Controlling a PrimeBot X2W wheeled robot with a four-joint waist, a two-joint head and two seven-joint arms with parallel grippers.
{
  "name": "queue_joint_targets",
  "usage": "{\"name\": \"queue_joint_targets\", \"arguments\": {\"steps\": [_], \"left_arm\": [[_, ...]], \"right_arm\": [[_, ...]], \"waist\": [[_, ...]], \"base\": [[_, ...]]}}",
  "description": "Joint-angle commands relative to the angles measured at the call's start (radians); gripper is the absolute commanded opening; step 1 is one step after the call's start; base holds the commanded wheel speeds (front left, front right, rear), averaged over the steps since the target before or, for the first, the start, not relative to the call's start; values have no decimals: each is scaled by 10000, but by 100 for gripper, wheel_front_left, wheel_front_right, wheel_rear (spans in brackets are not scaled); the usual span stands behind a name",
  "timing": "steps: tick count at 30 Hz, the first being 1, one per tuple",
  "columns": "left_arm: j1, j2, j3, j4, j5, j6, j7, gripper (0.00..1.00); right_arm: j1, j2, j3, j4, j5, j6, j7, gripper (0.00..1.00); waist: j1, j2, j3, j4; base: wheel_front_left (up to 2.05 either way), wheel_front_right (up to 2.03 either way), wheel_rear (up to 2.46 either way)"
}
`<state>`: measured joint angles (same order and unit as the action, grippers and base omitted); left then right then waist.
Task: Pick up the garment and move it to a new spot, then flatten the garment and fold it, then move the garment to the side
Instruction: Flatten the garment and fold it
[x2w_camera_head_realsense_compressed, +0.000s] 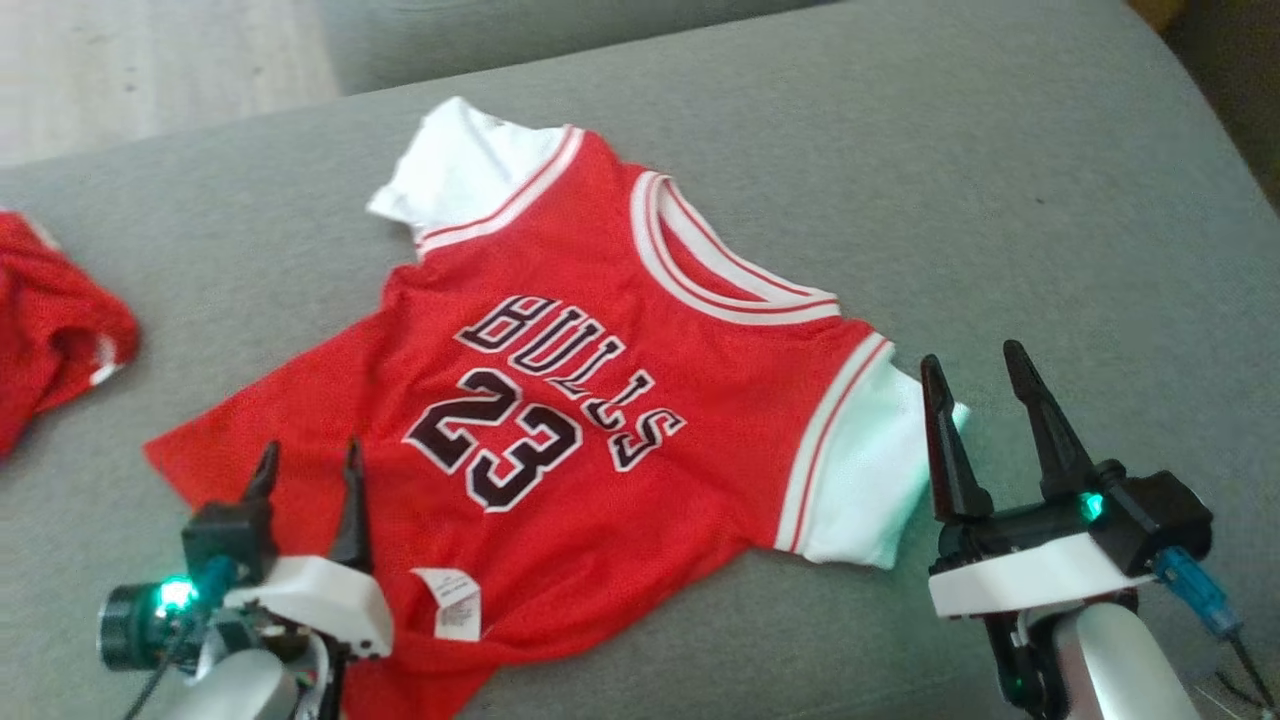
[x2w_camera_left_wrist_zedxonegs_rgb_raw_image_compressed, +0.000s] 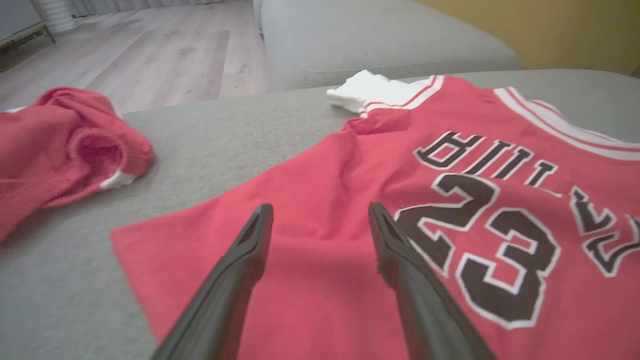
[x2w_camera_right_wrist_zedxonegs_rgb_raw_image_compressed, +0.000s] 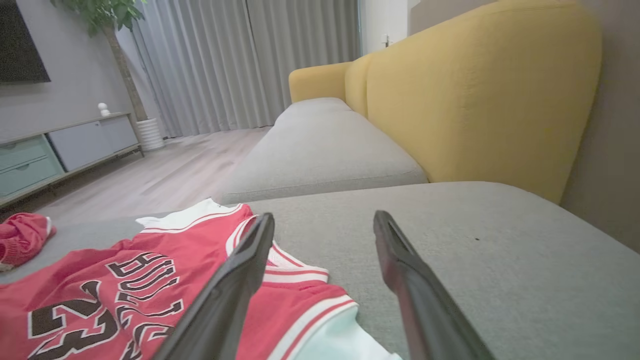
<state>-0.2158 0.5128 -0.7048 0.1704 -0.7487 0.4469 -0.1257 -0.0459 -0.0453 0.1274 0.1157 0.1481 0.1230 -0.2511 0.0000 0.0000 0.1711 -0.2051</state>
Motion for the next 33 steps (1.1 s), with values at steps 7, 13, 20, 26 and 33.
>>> {"name": "queue_joint_targets", "arguments": {"steps": [7, 13, 20, 26, 33], "left_arm": [[-271, 669, 281, -859, -588, 63, 1549, 100], [-810, 658, 181, -322, -845, -301, 2231, 100], [-1143, 550, -134, 206, -1289, -965, 3166, 100], [-1373, 670, -768, 748, -1036, -1483, 3758, 0], [-1647, 579, -534, 883, -774, -1394, 2945, 0]], "right_arm": [[-163, -49, 389, -227, -29, 77, -107, 100], [-230, -49, 446, -223, -2, 77, -107, 100], [-234, -49, 439, -227, 42, 77, -107, 100], [-252, -49, 459, -227, 93, 77, -107, 100], [-202, -49, 387, -229, 78, 77, -107, 100]], "waist": [[0, 0, -92, 386], [0, 0, 65, 104], [0, 0, 169, -246], [0, 0, 195, -506], [0, 0, 213, -574]], "base": [[0, 0, 0], [0, 0, 0], [0, 0, 0], [0, 0, 0], [0, 0, 0]]}}
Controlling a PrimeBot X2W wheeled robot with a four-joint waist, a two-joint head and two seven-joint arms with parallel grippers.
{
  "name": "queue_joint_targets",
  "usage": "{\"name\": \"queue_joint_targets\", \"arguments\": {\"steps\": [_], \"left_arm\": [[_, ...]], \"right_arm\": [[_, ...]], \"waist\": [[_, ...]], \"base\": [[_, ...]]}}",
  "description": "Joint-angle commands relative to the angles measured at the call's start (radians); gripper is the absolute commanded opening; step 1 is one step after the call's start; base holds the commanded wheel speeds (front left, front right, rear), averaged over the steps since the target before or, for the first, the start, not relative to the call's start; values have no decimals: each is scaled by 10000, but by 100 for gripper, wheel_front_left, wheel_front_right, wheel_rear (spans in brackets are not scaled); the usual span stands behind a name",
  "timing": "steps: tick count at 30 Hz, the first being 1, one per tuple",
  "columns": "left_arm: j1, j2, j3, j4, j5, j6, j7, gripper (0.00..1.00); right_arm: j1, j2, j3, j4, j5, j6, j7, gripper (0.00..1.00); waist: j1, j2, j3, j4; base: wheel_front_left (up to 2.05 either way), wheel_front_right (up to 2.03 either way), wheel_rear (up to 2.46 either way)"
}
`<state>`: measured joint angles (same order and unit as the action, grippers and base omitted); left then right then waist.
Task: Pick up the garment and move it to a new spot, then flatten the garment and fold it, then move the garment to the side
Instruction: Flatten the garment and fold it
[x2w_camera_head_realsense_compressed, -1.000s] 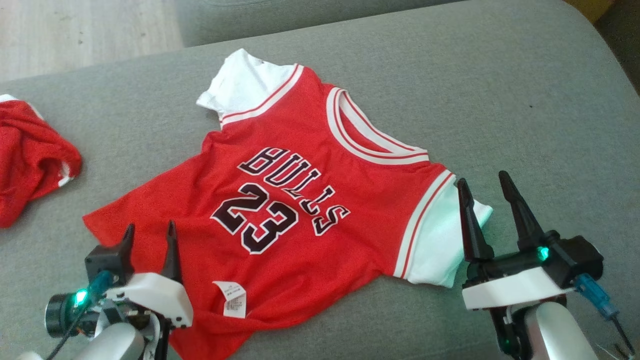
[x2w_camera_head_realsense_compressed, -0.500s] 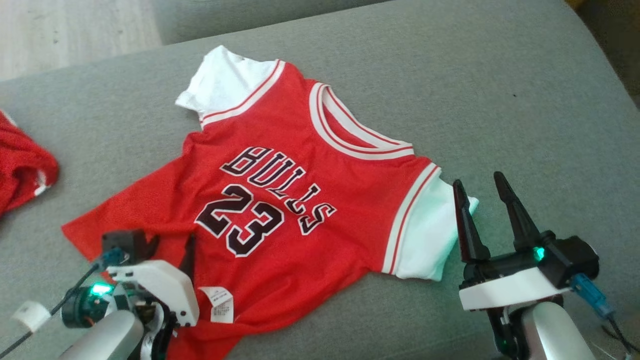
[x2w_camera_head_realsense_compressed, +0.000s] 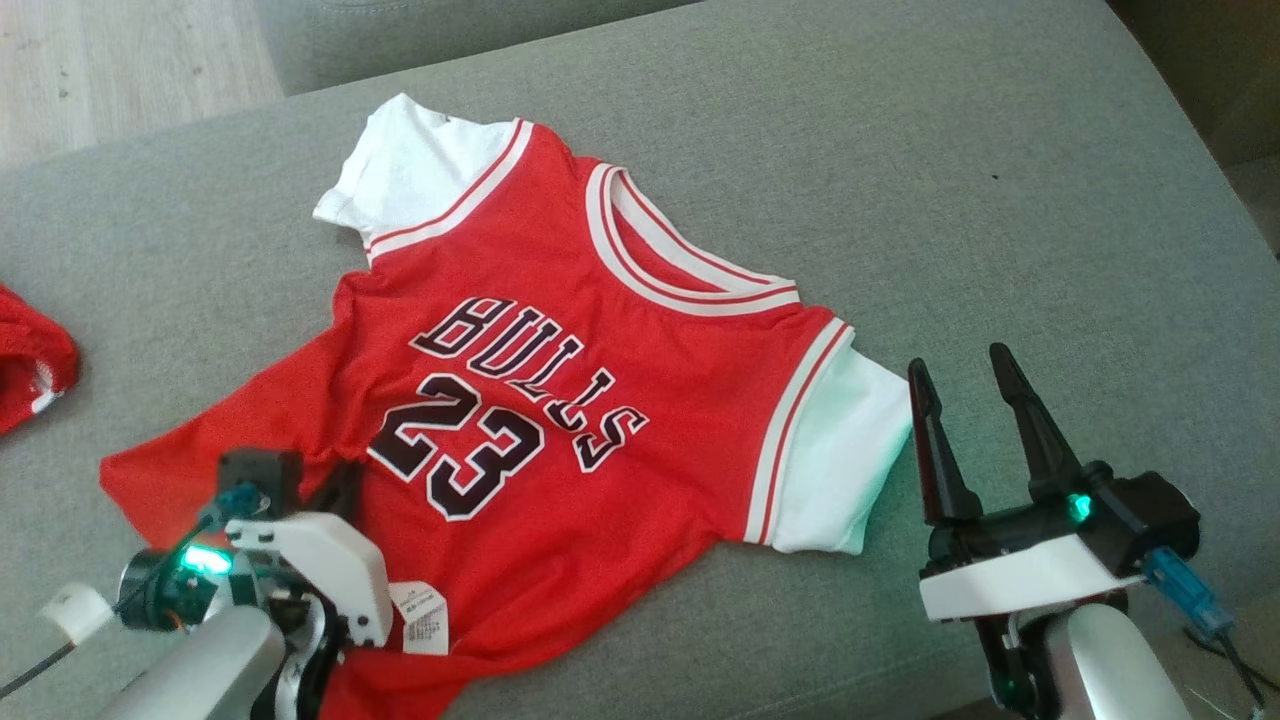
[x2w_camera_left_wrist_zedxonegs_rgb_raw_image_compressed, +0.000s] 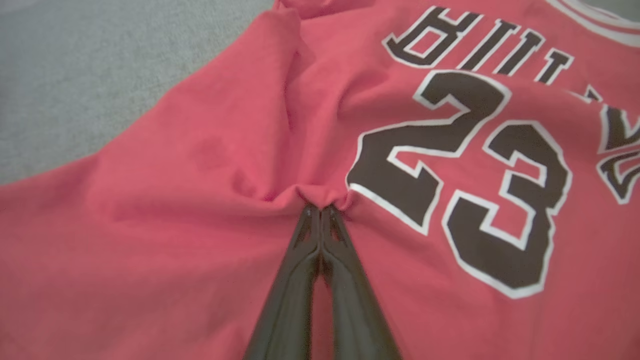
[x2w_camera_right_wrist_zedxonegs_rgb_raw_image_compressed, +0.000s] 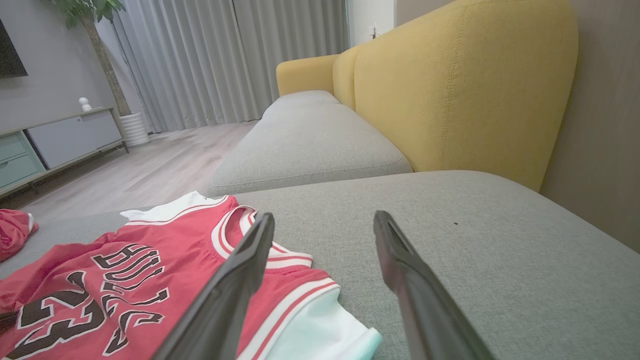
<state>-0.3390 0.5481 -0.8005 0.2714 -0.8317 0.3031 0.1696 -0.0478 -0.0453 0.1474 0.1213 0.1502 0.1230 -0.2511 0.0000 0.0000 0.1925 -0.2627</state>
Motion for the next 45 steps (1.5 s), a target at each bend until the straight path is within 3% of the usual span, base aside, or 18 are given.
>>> {"name": "queue_joint_targets", "arguments": {"steps": [1, 7, 14, 17, 18, 19, 20, 30, 45], "left_arm": [[-494, 207, 510, -114, 109, 116, -184, 0], [-1247, 66, 1213, 255, 470, 739, -1358, 0], [-2465, 5, 1964, 1685, 974, 1211, -2921, 0], [-2503, -184, 1967, 2342, 796, 1001, -2910, 0], [-2471, -230, 1937, 2478, 713, 885, -2826, 18], [-2432, -250, 1943, 2579, 655, 829, -2820, 44], [-2374, -243, 1938, 2648, 635, 801, -2843, 100], [-979, 92, 1651, 1429, 288, 721, -2301, 100], [-102, 506, 1776, -26, -18, 1407, -1833, 100]], "right_arm": [[-191, -49, 187, -280, 54, 77, -107, 100], [-246, -49, 227, -300, 46, 77, -107, 100], [-359, -49, 379, -242, 45, 77, -107, 100], [-331, -49, 402, -213, 39, 77, -107, 100], [-318, -49, 375, -208, 47, 77, -107, 100], [-302, -49, 337, -212, 68, 77, -107, 100], [-282, -49, 309, -218, 76, 77, -107, 100], [-59, -49, 152, -271, 115, 77, -107, 100], [-174, -49, 270, -197, 54, 77, -107, 100]], "waist": [[0, 0, 3, 4], [0, 0, 68, 18], [0, 0, 171, -202], [0, 0, 154, -334], [0, 0, 146, -364], [0, 0, 136, -385], [0, 0, 123, -403], [0, 0, -16, -72], [0, 0, -67, 328]], "base": [[0, 0, 0], [0, 0, 0], [0, 0, 0], [0, 0, 0], [0, 0, 0], [0, 0, 0], [0, 0, 0], [0, 0, 0], [0, 0, 0]]}}
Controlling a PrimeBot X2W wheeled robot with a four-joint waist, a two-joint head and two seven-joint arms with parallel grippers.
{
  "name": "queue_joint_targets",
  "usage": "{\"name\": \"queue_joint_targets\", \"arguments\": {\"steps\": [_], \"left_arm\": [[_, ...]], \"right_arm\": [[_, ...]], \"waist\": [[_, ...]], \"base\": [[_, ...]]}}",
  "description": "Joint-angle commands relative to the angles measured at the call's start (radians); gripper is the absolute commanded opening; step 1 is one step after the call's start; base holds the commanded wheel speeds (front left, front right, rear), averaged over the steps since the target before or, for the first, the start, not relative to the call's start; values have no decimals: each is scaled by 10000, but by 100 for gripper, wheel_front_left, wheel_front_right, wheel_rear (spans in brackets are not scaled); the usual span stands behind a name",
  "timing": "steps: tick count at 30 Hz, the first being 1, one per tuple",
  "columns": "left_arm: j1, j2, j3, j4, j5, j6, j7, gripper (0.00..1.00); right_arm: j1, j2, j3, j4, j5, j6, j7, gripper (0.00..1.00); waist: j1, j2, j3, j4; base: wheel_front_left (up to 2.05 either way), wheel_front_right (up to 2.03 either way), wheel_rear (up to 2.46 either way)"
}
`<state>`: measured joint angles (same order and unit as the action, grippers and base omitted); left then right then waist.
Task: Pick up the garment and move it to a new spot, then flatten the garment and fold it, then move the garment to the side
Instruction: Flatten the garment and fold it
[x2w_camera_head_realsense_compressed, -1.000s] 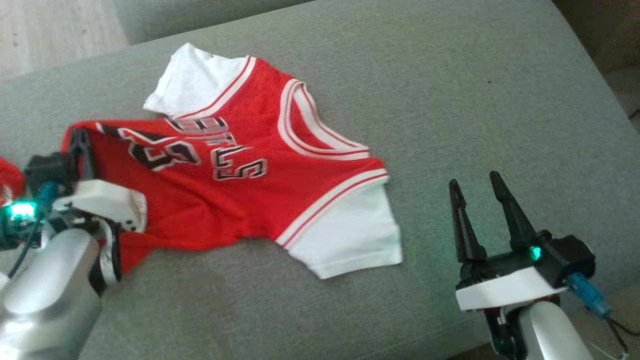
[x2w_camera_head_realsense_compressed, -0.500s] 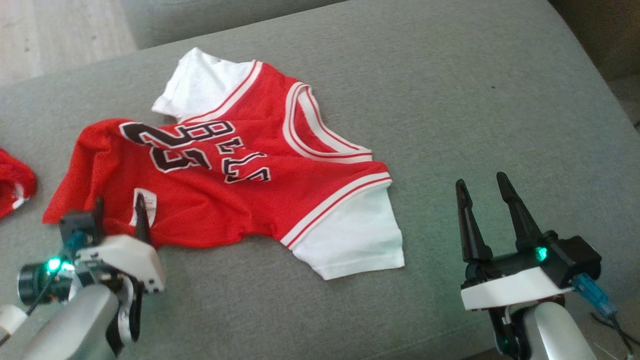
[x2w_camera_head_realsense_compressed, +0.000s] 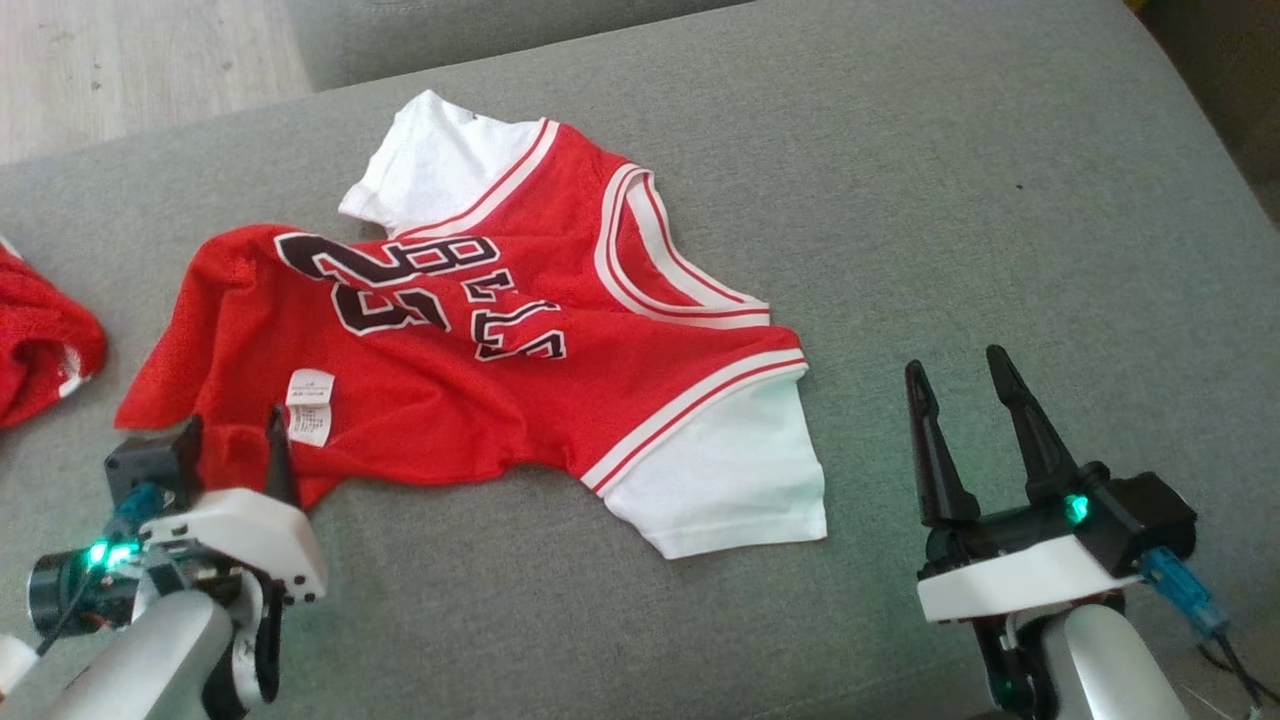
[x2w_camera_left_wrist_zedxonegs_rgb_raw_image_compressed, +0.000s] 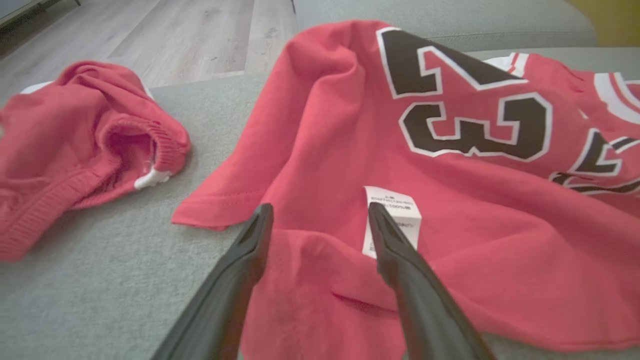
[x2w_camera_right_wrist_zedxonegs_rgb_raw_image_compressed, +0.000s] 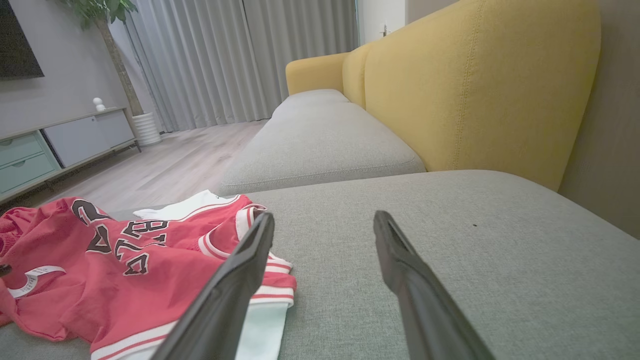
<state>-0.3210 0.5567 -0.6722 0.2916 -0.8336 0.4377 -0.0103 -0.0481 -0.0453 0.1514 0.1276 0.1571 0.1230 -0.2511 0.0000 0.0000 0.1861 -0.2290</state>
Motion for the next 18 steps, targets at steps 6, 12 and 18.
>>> {"name": "queue_joint_targets", "arguments": {"steps": [6, 12, 18], "left_arm": [[245, 685, 1060, -697, -482, 412, -100, 100], [930, 951, 1446, -1147, -870, 640, -154, 100], [1140, 872, 1468, -1449, -1118, 496, -100, 83]], "right_arm": [[-131, -49, 219, -266, -5, 77, -107, 100], [-81, -49, 166, -277, 13, 77, -107, 100], [-109, -49, 184, -271, -15, 77, -107, 100]], "waist": [[0, 0, -12, -185], [0, 0, -35, -226], [0, 0, -63, -167]], "base": [[0, 0, 0], [0, 0, 0], [0, 0, 0]]}}
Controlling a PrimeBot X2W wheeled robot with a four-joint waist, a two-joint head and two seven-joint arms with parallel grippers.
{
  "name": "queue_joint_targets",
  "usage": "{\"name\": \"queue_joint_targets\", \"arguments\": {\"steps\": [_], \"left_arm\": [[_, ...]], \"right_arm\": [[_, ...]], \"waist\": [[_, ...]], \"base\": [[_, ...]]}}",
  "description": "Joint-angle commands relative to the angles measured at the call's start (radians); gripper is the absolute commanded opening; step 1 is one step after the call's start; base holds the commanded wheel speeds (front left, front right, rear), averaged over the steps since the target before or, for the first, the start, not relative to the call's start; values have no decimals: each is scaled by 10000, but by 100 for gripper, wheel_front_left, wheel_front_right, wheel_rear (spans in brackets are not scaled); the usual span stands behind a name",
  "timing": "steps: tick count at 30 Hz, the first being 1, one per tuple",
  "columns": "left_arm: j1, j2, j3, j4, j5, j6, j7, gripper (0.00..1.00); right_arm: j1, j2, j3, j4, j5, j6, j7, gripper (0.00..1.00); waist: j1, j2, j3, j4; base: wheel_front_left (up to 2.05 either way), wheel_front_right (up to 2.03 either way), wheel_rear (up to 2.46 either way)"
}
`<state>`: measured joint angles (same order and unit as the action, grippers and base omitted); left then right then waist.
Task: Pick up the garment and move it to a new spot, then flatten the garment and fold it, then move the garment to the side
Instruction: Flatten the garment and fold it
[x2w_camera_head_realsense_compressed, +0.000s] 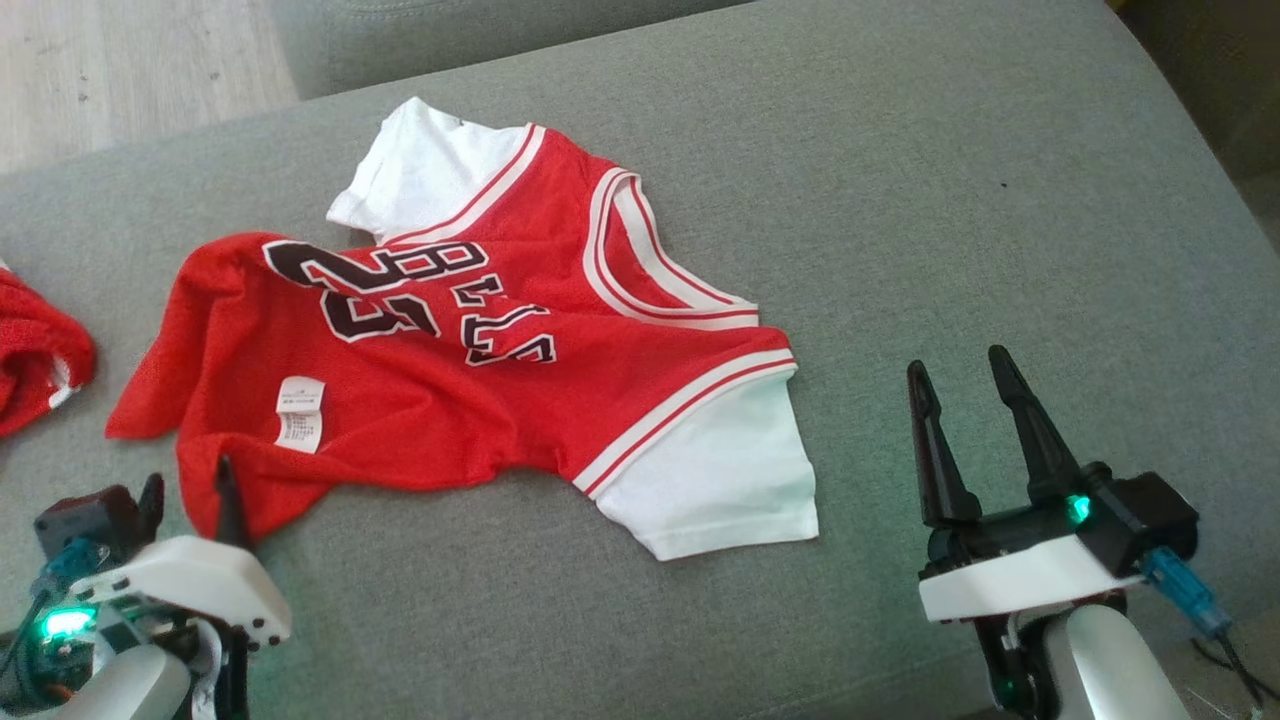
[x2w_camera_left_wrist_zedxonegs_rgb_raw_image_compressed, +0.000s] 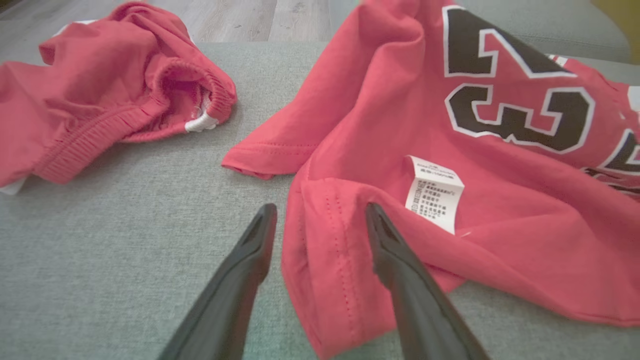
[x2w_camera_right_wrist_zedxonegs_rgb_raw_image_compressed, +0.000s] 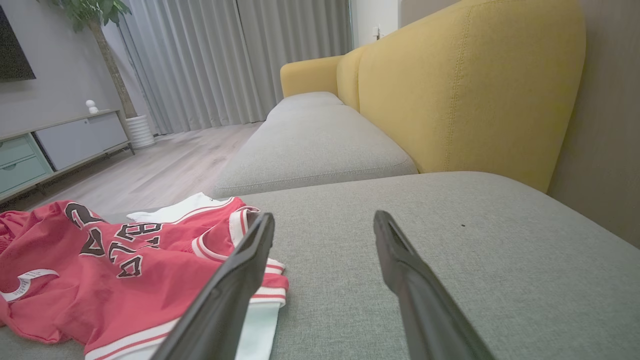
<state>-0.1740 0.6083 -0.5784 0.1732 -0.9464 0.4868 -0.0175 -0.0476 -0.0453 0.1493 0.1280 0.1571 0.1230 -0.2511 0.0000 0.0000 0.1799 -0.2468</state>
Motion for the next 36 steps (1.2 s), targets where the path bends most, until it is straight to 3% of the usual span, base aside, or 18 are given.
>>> {"name": "queue_joint_targets", "arguments": {"steps": [1, 3, 8, 11, 12, 13, 27, 36], "left_arm": [[-335, 342, 528, -284, 0, -10, -34, 69], [-361, 333, 496, -313, 6, -57, -31, 50], [-437, 317, 392, -302, 13, -188, 44, 42], [-490, 271, 364, -259, -33, -294, 67, 17], [-503, 273, 325, -247, -33, -348, 98, 4], [-514, 274, 298, -232, -32, -385, 115, 0], [-391, 248, 54, -246, -72, -728, 155, 0], [-116, 253, 159, -523, -221, -705, 3, 3]], "right_arm": [[-119, -49, 211, -275, -18, 77, -107, 100], [-126, -49, 237, -276, -26, 77, -107, 100], [-139, -49, 262, -268, -27, 77, -107, 100], [-140, -49, 259, -260, -16, 77, -107, 100], [-138, -49, 259, -257, -10, 77, -107, 100], [-136, -49, 260, -255, -7, 77, -107, 100], [-50, -49, 208, -223, -40, 77, -107, 100], [-16, -49, 226, -234, -63, 77, -107, 100]], "waist": [[0, 0, -1, 15], [0, 0, 6, 11], [0, 0, 29, -22], [0, 0, 36, -49], [0, 0, 33, -58], [0, 0, 31, -64], [0, 0, -122, 152], [0, 0, -202, 331]], "base": [[0, 0, 0], [0, 0, 0], [0, 0, 0], [0, 0, 0], [0, 0, 0], [0, 0, 0], [0, 0, 0], [0, 0, 0]]}}
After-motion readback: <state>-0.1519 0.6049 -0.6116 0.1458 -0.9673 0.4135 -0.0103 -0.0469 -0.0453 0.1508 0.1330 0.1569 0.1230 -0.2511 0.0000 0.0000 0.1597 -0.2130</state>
